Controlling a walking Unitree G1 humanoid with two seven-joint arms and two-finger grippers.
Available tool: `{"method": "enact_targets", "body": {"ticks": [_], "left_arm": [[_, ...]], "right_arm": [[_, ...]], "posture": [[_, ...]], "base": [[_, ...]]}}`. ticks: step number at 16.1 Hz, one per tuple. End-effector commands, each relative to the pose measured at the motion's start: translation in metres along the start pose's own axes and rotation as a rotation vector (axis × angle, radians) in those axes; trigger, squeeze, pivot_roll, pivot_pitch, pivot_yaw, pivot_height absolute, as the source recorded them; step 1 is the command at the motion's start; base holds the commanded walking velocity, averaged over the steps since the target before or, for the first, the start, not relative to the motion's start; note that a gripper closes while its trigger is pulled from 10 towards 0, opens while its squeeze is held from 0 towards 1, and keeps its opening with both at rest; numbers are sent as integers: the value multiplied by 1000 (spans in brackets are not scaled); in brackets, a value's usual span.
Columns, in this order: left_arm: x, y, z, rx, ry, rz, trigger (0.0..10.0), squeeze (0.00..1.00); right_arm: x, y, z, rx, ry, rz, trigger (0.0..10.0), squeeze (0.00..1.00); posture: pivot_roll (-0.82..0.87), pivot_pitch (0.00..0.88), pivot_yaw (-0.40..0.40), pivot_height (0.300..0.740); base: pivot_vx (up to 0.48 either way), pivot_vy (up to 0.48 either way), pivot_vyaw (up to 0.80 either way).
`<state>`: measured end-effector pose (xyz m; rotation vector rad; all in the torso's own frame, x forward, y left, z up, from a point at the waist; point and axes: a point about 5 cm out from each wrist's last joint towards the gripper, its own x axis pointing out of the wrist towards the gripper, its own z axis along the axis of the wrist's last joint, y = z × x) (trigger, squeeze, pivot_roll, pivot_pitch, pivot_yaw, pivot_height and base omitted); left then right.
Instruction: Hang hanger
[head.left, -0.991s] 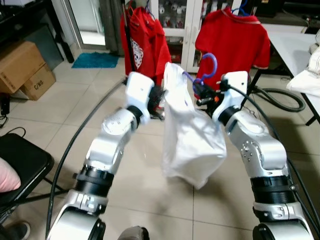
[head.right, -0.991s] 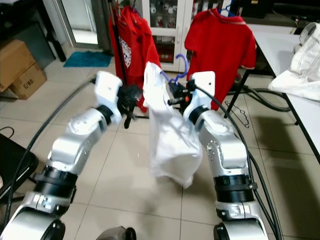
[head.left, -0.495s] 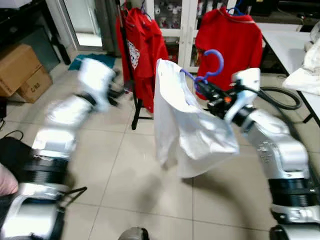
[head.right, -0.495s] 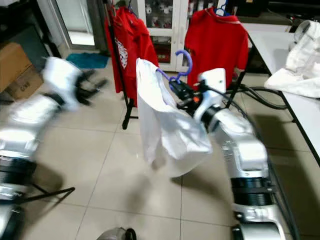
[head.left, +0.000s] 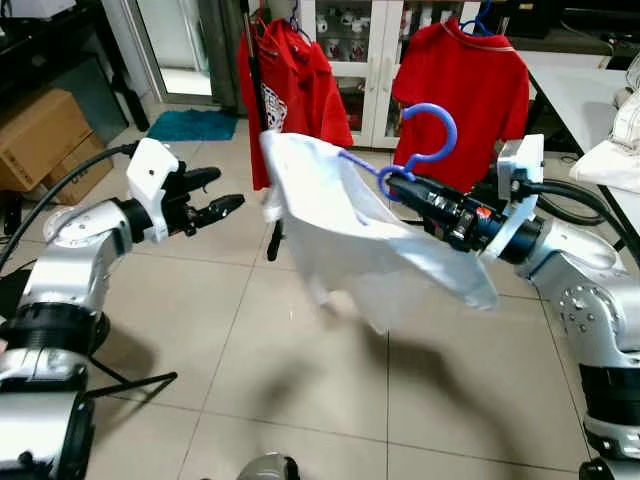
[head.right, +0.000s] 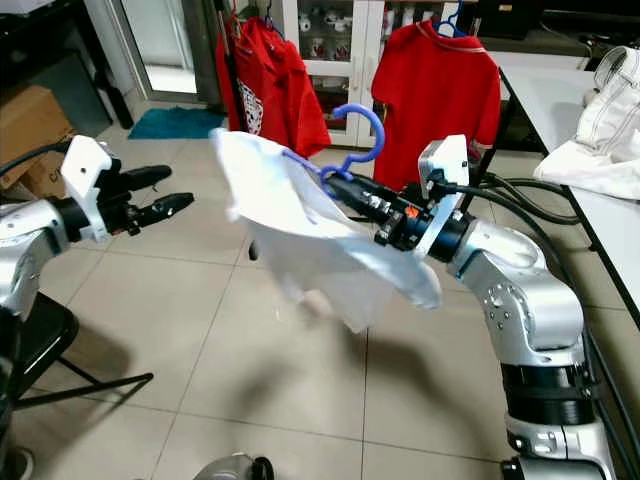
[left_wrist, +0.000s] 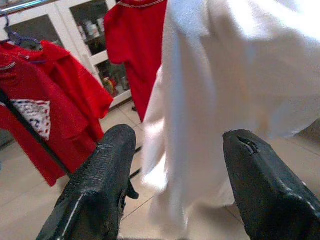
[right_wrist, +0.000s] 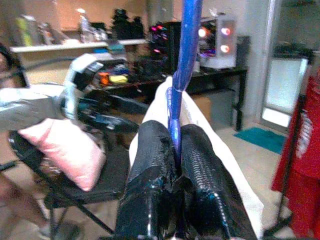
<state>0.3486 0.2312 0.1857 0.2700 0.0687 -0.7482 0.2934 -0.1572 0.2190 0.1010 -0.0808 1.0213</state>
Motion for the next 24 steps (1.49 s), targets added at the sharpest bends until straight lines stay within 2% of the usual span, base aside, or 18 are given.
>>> {"method": "enact_targets", "body": {"ticks": [1,6,7,8,12,14,21,24], "left_arm": [[7,-3,3,11,-5,-36,10000,0],[31,-11,5,-14,-44,-101,10000,0],[33,-11,4,-13,-42,-102,9294,0],[35,-12,5,-9,-42,-106,0,0],[39,-26,1,0,-67,-161,0,0],[37,-30,-5,3,-63,-152,0,0],[23,-29,-12,17,-67,-26,0,0],[17,-21,-10,49,-81,85,0,0]], "right_arm": [[-1,5,11,-16,-43,44,10000,0],[1,17,14,4,-57,123,10000,0],[1,18,14,6,-57,125,10000,0],[1,18,14,8,-56,126,10000,0],[0,18,11,4,-44,95,10000,0],[1,15,9,6,-37,68,10000,0],[6,6,3,17,-6,19,10000,0],[7,2,0,15,16,-17,10000,0]], "posture": [[-23,0,82,740],[-35,0,84,740],[-38,0,86,740],[-39,0,90,740],[-41,0,97,740],[-36,0,93,740],[-15,0,67,740],[-14,0,67,740]], "base": [[0,0,0],[0,0,0],[0,0,0],[0,0,0],[0,0,0],[0,0,0],[0,0,0],[0,0,0]]}}
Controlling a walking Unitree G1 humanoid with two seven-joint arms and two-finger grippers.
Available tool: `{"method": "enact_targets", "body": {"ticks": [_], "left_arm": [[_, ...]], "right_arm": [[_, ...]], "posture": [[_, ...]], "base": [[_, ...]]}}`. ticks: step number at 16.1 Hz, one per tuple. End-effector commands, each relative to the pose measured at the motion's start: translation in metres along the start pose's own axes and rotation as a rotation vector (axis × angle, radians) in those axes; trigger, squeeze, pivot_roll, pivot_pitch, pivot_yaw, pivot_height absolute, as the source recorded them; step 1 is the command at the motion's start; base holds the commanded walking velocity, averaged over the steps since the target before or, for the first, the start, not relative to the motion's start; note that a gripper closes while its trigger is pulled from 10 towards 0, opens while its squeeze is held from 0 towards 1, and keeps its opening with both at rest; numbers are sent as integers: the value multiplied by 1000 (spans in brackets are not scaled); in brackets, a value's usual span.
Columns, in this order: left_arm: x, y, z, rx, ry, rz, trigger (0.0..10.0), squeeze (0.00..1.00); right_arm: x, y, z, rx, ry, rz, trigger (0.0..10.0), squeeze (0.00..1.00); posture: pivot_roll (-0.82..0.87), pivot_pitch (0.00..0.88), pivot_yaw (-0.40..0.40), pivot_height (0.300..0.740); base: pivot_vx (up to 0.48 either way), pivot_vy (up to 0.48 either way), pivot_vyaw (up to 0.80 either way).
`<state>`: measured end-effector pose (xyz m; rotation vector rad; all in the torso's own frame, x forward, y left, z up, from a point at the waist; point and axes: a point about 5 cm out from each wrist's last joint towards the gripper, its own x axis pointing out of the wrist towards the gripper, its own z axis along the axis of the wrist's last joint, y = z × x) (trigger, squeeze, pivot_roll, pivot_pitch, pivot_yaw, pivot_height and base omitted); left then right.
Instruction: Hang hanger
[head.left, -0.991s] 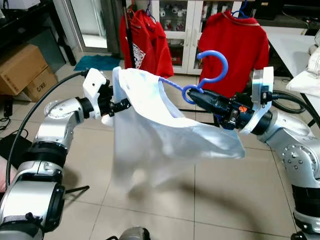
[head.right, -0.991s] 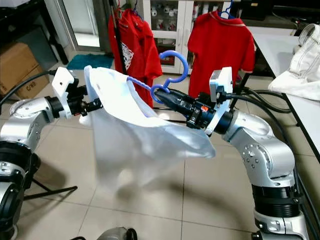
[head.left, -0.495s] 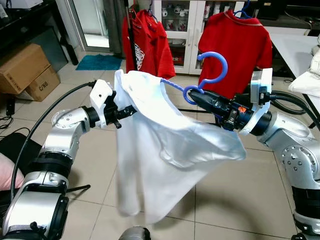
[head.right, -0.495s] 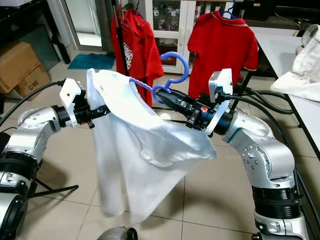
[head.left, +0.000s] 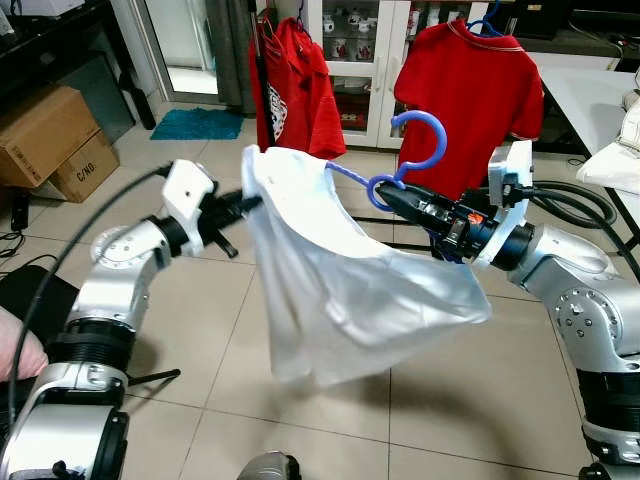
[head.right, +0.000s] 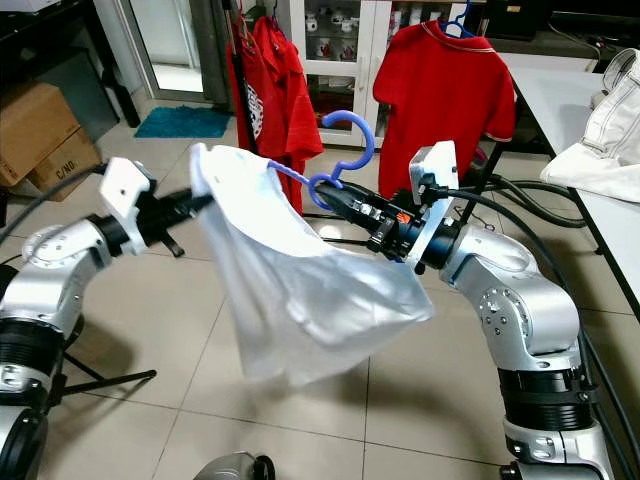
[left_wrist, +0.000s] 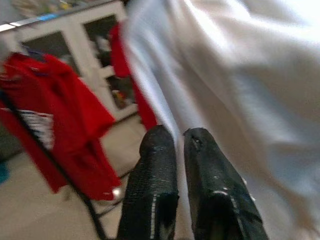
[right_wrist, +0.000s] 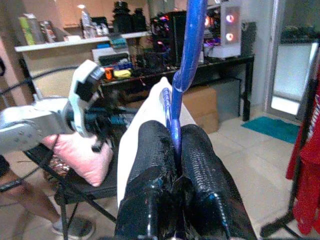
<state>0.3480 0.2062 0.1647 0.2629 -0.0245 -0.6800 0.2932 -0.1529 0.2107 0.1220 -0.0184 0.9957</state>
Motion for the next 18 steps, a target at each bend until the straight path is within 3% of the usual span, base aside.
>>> {"method": "enact_targets", "body": {"ticks": [1,5,8,10,11,12,13,14,18], "left_arm": [[-4,5,5,35,-6,37,0,0],[-18,33,18,90,-58,278,0,0],[-19,35,23,87,-84,279,0,0],[-15,25,13,55,-48,210,0,0],[-11,5,5,-11,-41,71,10000,0],[-9,-1,4,-42,-47,18,10000,0],[-6,-11,4,-30,-60,-31,10000,243],[1,-20,5,-38,-74,-50,10000,1000],[16,-35,2,-105,-44,-64,10000,1000]], "right_arm": [[5,0,7,-31,-18,-1,10000,0],[4,-3,0,-51,30,-40,10000,0],[4,-3,-1,-50,28,-40,10000,0],[5,-2,-1,-50,23,-40,10000,0],[6,-2,-1,-50,22,-42,10000,0],[6,-2,-1,-51,23,-42,10000,0],[7,-1,-1,-53,23,-45,10000,0],[9,0,-1,-59,25,-49,10000,0],[15,5,-3,-72,33,-40,10000,0]], "posture": [[-15,0,69,740],[-13,0,75,740],[-10,0,78,740],[-10,0,78,740],[-13,0,82,740],[-14,0,83,740],[-15,0,83,740],[-15,0,82,740],[-18,0,81,740]], "base": [[0,0,0],[0,0,0],[0,0,0],[0,0,0],[0,0,0],[0,0,0],[0,0,0],[0,0,0],[0,0,0]]}}
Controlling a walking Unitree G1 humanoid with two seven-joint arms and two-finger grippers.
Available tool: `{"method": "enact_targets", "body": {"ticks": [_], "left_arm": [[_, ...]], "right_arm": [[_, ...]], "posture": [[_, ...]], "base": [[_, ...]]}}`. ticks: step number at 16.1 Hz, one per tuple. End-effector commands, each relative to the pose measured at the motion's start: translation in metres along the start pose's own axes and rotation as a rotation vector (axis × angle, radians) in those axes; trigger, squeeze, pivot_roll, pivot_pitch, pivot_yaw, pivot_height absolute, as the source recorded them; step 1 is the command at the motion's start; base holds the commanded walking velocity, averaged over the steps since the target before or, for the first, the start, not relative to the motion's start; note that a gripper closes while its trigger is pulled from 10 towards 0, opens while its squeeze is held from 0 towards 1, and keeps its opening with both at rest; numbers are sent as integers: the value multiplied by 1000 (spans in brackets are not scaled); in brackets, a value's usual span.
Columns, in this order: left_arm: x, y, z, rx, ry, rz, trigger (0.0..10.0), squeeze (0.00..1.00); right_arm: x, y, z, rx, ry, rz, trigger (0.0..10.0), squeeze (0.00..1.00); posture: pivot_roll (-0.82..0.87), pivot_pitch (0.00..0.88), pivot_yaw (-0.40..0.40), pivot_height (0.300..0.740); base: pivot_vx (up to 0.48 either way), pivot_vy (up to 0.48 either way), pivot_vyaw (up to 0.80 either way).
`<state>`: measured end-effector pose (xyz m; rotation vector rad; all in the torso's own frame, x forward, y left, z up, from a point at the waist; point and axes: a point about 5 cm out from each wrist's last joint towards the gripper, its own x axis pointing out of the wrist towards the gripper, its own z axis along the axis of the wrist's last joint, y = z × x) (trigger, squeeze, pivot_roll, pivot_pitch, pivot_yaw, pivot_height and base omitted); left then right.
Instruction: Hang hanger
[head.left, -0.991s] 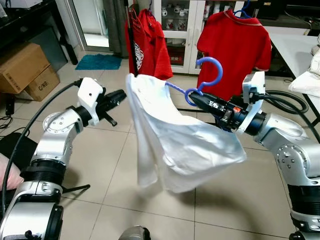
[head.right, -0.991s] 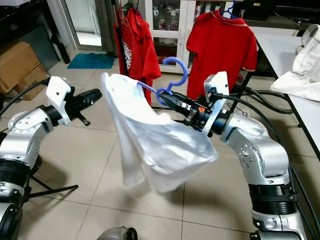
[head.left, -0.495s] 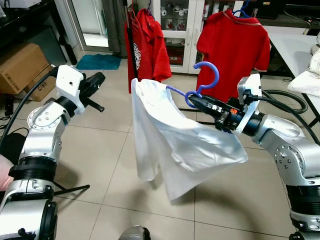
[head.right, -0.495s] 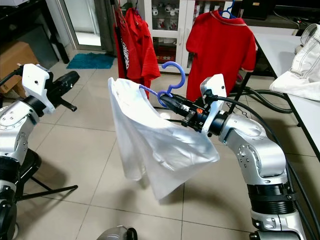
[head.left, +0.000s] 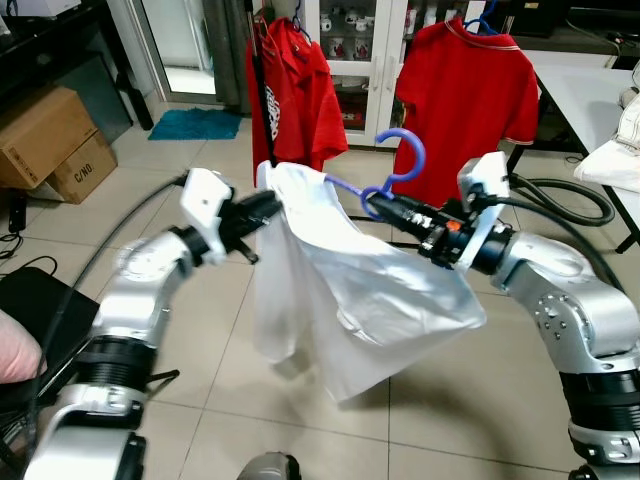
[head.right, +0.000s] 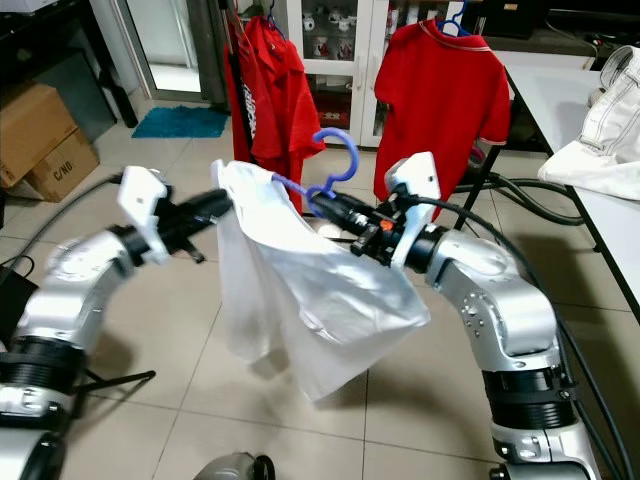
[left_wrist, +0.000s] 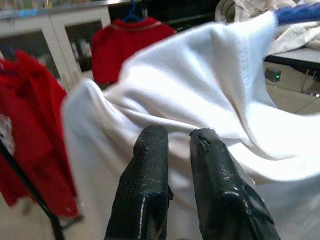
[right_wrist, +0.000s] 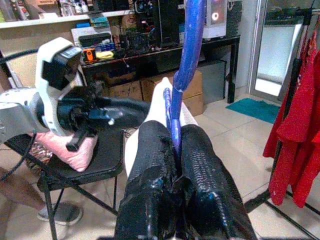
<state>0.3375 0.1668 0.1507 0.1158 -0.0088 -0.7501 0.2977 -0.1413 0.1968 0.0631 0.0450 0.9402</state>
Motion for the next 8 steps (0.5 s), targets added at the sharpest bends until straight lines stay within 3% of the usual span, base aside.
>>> {"method": "enact_targets", "body": {"ticks": [1,3,8], "left_arm": [[6,-4,6,-24,-10,-7,10000,1000],[15,-15,6,-25,4,15,10000,1000],[19,-21,13,61,14,98,10000,1000]], "right_arm": [[4,5,11,-52,-40,27,10000,0],[6,7,10,-53,-36,39,10000,0],[7,-2,10,-94,-17,-36,10000,0]], "posture": [[-20,0,82,740],[-25,0,84,740],[-23,0,75,740]], "base": [[0,0,0],[0,0,0],[0,0,0]]}}
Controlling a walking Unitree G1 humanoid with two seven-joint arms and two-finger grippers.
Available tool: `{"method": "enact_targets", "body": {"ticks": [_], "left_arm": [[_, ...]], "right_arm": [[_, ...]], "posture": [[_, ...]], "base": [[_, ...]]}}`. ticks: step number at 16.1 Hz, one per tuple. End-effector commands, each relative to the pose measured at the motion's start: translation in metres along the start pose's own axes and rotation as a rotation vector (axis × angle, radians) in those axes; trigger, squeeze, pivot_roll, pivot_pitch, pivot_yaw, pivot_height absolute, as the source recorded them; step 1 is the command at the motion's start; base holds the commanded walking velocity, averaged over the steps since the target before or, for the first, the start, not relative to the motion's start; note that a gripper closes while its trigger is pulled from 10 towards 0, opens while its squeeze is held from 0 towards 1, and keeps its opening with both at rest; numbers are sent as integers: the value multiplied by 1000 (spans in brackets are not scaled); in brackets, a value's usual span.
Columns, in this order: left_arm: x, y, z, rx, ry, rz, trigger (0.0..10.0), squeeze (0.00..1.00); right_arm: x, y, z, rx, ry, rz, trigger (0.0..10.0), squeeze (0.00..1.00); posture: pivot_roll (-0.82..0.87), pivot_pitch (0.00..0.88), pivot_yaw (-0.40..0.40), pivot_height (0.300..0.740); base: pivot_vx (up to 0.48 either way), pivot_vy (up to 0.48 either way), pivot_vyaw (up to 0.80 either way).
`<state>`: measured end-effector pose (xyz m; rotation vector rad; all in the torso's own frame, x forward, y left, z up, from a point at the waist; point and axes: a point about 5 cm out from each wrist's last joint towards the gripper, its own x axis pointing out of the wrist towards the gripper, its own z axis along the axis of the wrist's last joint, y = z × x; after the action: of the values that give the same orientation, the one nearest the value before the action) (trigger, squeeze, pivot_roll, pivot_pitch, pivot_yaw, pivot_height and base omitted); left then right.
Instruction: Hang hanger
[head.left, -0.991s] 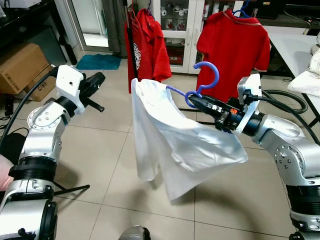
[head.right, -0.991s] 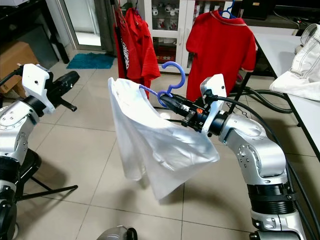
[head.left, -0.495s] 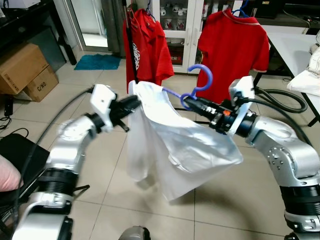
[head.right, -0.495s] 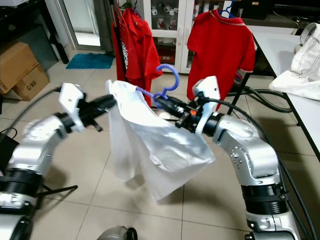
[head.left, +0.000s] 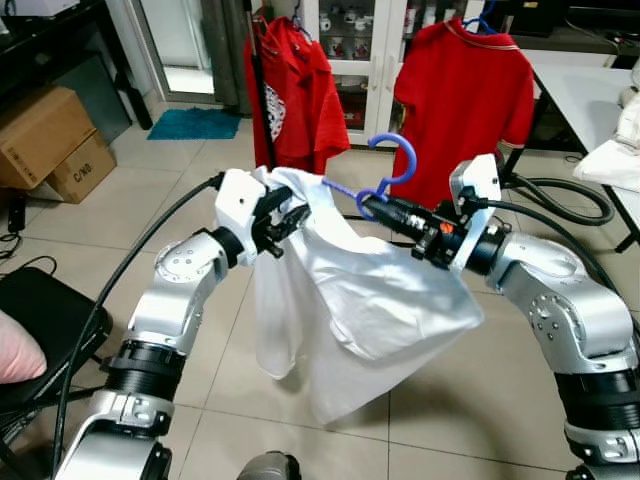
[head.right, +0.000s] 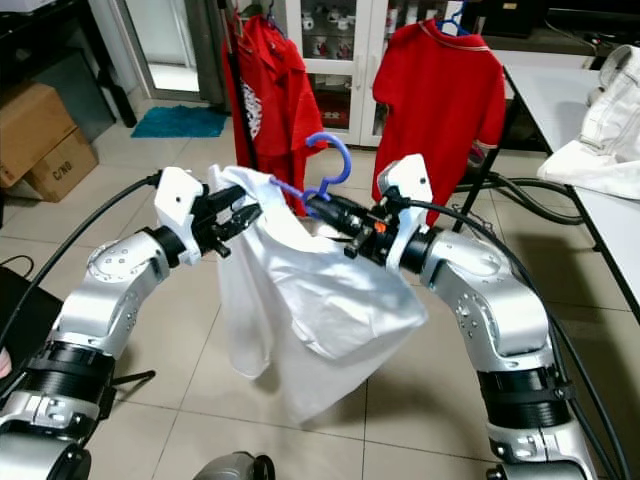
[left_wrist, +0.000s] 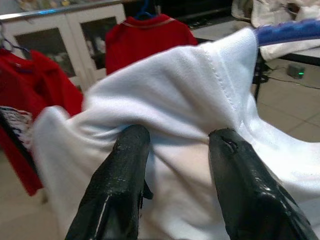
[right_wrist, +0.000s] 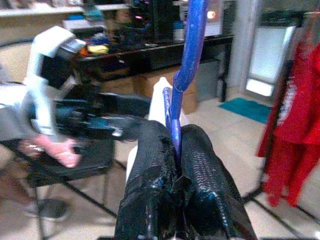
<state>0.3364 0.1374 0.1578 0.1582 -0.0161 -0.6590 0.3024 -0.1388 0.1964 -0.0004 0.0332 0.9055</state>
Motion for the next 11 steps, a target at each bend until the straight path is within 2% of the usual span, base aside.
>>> {"method": "enact_targets", "body": {"ticks": [1,2,3,4,7,8,9,10,11], "left_arm": [[1,4,11,26,-28,34,10000,1000],[2,8,21,35,-59,35,10000,1000],[1,9,36,42,-113,-55,10000,1000],[-3,10,45,67,-120,-152,10000,1000],[-13,19,50,108,-71,-273,10000,1000],[-18,28,52,126,-38,-308,10000,1000],[-23,36,52,142,-4,-329,10000,941],[-28,44,51,161,39,-356,10000,0],[-34,56,51,181,99,-404,10000,0]], "right_arm": [[4,-2,8,-66,-14,-12,10000,0],[6,-1,7,-86,-3,-12,10000,0],[9,1,8,-106,1,3,10000,0],[10,4,8,-129,9,28,10000,0],[12,7,5,-169,34,64,10000,0],[12,7,4,-182,43,72,10000,0],[10,8,4,-187,41,85,10000,0],[8,11,5,-196,38,117,10000,0],[3,18,4,-219,49,196,10000,0]], "posture": [[-21,0,72,740],[-20,0,70,740],[-20,0,70,740],[-18,0,71,740],[-19,0,78,740],[-20,0,79,740],[-17,0,79,740],[-14,0,76,740],[-11,0,72,740]], "base": [[0,0,0],[0,0,0],[0,0,0],[0,0,0],[0,0,0],[0,0,0],[0,0,0],[0,0,0],[0,0,0]]}}
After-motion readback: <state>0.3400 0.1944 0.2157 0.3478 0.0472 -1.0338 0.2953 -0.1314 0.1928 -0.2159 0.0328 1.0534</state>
